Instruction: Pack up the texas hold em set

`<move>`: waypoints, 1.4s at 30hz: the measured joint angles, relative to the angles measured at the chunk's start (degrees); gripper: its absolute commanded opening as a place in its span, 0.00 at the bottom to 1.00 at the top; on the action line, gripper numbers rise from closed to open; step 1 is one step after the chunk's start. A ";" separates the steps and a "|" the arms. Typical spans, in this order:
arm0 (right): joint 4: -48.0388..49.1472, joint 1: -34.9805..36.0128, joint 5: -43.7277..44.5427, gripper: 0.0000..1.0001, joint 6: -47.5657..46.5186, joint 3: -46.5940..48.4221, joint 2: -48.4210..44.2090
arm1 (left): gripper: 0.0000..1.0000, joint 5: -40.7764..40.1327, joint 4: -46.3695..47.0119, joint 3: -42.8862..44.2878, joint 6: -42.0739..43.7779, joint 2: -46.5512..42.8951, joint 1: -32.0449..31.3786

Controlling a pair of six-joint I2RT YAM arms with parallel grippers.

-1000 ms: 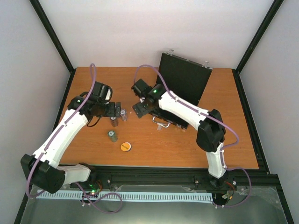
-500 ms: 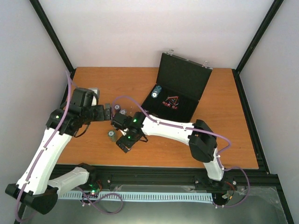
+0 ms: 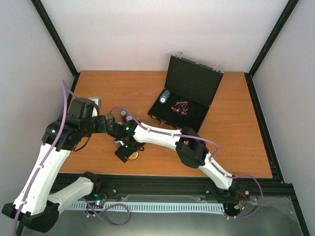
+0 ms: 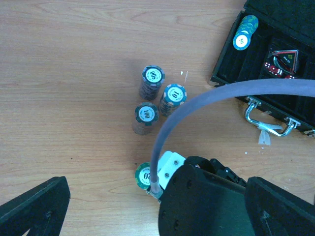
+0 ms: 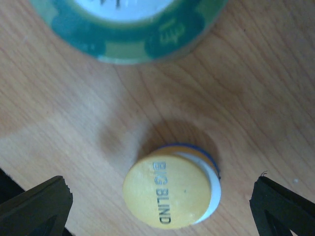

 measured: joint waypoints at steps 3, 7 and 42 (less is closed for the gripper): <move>-1.01 0.00 1.07 1.00 0.39 2.29 1.73 | 1.00 -0.02 -0.13 -0.11 0.02 -0.07 0.00; -2.43 -0.02 2.43 1.00 1.20 2.67 1.99 | 1.00 -0.04 -0.26 -0.20 0.04 -0.09 0.00; -0.20 -0.50 1.16 0.83 3.15 -2.10 2.01 | 1.00 -0.04 -0.28 -1.46 0.11 0.22 0.00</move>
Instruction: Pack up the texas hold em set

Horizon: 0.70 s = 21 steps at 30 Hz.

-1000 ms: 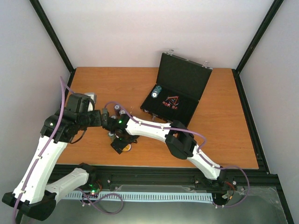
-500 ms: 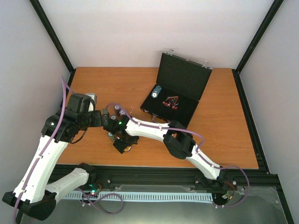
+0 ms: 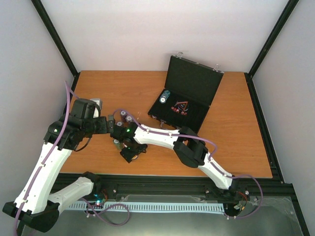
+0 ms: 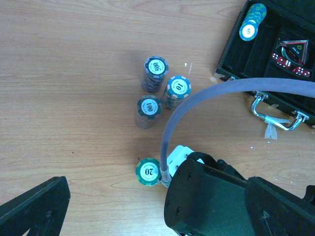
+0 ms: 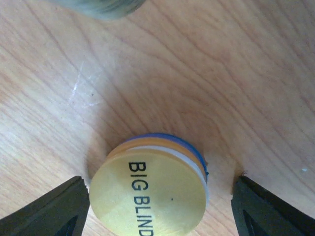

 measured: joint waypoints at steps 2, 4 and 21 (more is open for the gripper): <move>-0.02 0.00 0.00 0.85 0.13 -0.55 -0.35 | 1.00 0.00 0.00 -0.02 0.00 0.02 0.00; 0.07 0.00 -0.04 0.85 0.09 -0.90 -0.59 | 1.00 0.00 0.00 -0.04 0.00 0.02 0.00; 0.63 -0.66 -0.31 0.51 -0.76 -2.01 -1.09 | 1.00 0.02 0.00 -0.61 -0.02 0.02 0.00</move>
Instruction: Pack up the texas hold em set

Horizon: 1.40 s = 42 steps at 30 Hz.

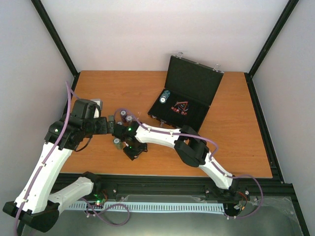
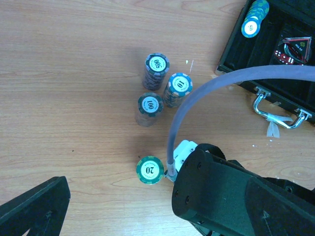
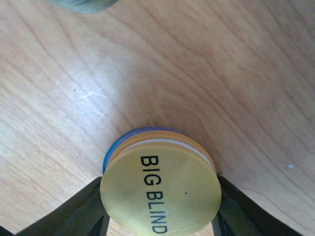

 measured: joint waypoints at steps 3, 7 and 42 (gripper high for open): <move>0.07 -0.24 -0.63 0.42 -0.15 -0.02 0.00 | 1.00 0.00 0.00 0.00 0.00 0.00 0.00; 0.24 -0.37 -1.07 0.39 -0.46 -0.13 0.00 | 1.00 0.00 0.00 -0.07 0.02 0.00 0.00; 0.33 -15.52 8.68 0.29 1.16 -6.45 -10.51 | 1.00 0.00 0.07 -0.85 0.37 0.55 0.00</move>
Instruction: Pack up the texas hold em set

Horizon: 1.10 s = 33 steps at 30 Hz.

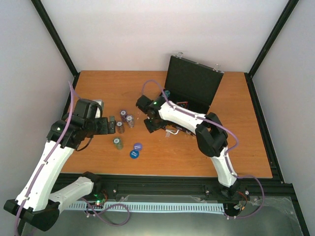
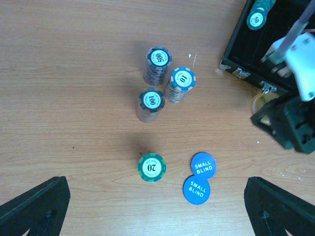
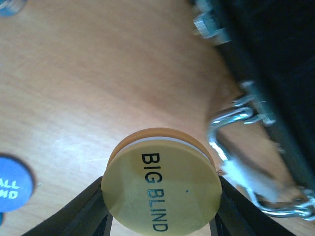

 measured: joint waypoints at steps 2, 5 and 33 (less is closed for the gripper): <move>-0.09 -1.68 1.27 0.29 -0.04 -0.09 -0.81 | 1.00 0.00 0.02 0.00 0.00 0.37 0.00; 0.20 -4.04 2.99 0.29 -0.22 -0.98 -1.53 | 1.00 0.00 0.15 0.00 0.00 1.05 0.00; 7.50 -15.43 7.72 0.29 -2.69 -6.62 0.17 | 1.00 0.07 1.88 0.00 0.00 6.34 0.00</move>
